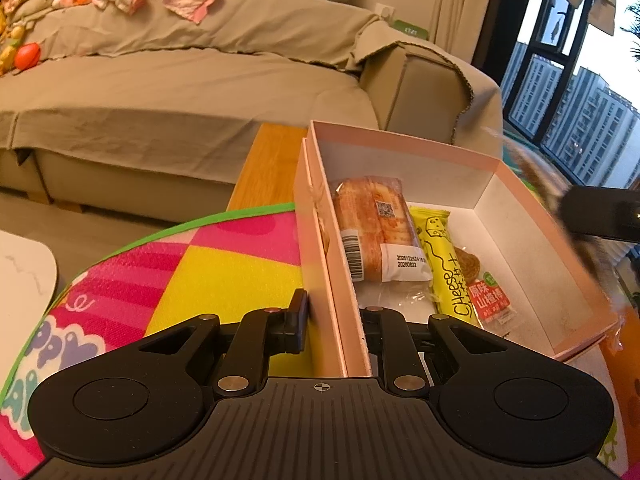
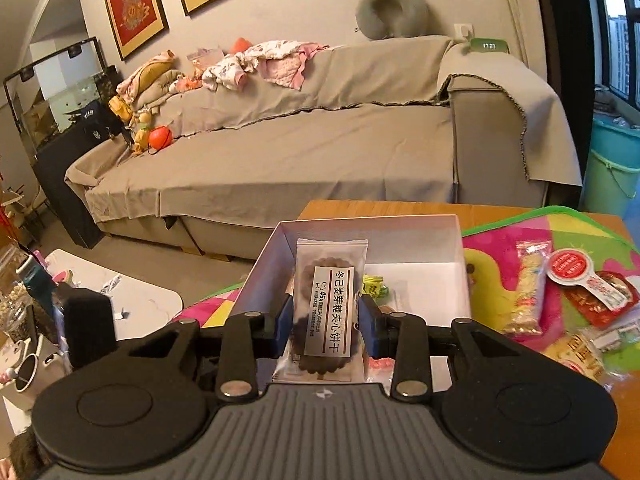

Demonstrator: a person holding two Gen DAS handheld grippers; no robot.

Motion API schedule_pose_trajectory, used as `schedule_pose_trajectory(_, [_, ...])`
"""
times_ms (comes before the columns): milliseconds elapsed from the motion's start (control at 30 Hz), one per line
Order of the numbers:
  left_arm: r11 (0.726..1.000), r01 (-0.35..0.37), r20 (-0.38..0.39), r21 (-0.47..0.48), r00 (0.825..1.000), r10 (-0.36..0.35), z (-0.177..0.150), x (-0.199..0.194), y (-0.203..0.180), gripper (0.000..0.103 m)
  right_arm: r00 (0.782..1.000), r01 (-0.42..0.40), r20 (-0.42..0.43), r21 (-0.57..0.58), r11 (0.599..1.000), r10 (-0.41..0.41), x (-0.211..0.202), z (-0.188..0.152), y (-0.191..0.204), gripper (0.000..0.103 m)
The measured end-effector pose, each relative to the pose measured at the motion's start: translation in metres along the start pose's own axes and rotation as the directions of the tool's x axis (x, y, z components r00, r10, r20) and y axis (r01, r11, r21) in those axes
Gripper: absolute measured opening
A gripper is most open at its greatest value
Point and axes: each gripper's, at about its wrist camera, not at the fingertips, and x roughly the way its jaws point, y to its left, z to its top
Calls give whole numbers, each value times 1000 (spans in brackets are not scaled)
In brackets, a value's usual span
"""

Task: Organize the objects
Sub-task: 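Drop the biscuit packet into the box with the right gripper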

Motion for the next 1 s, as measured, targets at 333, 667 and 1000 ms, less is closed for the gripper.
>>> schedule_pose_trajectory(333, [1000,8,-1,-3,1000,-8,1,1,1,19,1000,-20,-15,30,999,21,17,-1,-8,40])
schedule_pose_trajectory(667, [1000,8,-4,-19,1000,-8,1,2,2,19,973,195,110,101,976,-205,-58,-15,-84,58])
schedule_pose_trajectory(1000, [999,-3,-12,-36,1000,2,1,3,1,19,909,390,33,280,877,-415,-85,-53,-175,76])
